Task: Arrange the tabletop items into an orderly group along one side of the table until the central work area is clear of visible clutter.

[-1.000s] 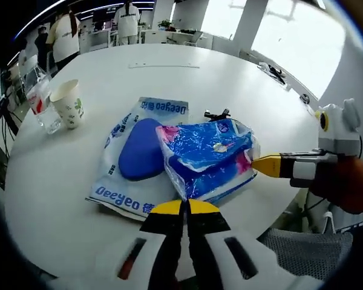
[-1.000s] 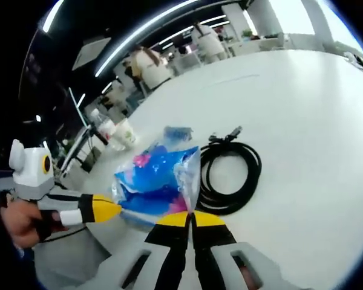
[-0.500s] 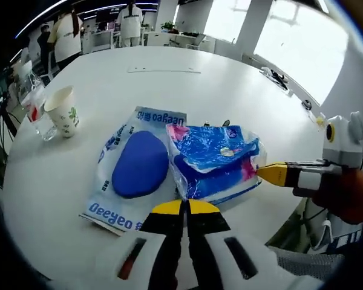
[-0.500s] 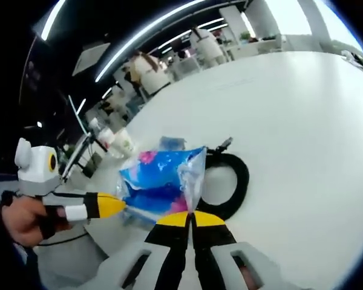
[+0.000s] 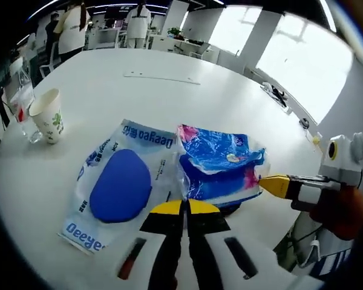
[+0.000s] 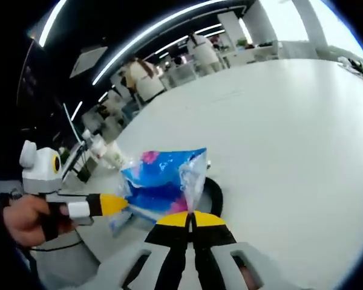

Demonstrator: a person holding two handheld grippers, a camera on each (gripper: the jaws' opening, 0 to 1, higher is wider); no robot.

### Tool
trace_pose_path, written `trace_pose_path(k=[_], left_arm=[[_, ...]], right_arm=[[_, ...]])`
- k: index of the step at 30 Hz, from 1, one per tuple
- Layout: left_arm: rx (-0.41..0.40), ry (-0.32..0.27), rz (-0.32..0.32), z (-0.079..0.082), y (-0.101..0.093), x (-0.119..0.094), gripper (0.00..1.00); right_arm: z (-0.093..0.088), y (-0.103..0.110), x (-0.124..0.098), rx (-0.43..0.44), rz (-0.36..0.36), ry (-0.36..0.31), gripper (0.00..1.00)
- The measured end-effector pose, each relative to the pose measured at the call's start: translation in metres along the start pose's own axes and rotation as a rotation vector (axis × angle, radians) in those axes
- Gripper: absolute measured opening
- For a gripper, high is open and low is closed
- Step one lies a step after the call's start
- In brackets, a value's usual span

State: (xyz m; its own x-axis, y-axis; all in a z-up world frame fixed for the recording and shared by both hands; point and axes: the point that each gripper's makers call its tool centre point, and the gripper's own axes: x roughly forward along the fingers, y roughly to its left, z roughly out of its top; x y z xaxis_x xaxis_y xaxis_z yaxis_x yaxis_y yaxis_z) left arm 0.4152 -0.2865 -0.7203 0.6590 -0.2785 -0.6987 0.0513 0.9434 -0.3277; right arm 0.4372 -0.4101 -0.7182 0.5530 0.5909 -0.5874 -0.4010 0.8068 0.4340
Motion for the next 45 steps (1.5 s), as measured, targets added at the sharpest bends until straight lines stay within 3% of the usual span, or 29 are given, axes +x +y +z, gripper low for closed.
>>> trace_pose_path(k=[3,7,12,19,22,29,45], left_arm=[[-0.085,-0.020,-0.016,0.010,-0.003,0.006,0.00],[-0.073,-0.023,-0.023,0.018,-0.005,0.017,0.00],[-0.134,-0.036,-0.043,0.032,-0.005,0.032,0.00],[-0.143,-0.044,-0.060,0.048,-0.003,0.046,0.00],[-0.147,-0.048,-0.056,0.056,0.002,0.053,0.00],[-0.188,-0.056,-0.064,0.073,0.009,0.069,0.00],[-0.198,-0.013,-0.049,0.079,0.005,0.103,0.00]], right_arm=[[0.007,-0.007,0.005,0.019,-0.010,-0.007,0.00],[0.018,-0.014,0.011,0.022,-0.023,-0.014,0.00],[0.028,-0.027,0.019,0.037,-0.029,-0.011,0.00],[0.049,-0.037,0.038,0.020,-0.036,0.007,0.00],[0.058,-0.039,0.050,0.103,-0.010,-0.002,0.00],[0.073,-0.047,0.066,0.074,-0.010,0.021,0.00],[0.075,-0.077,0.088,0.108,-0.048,0.062,0.00]])
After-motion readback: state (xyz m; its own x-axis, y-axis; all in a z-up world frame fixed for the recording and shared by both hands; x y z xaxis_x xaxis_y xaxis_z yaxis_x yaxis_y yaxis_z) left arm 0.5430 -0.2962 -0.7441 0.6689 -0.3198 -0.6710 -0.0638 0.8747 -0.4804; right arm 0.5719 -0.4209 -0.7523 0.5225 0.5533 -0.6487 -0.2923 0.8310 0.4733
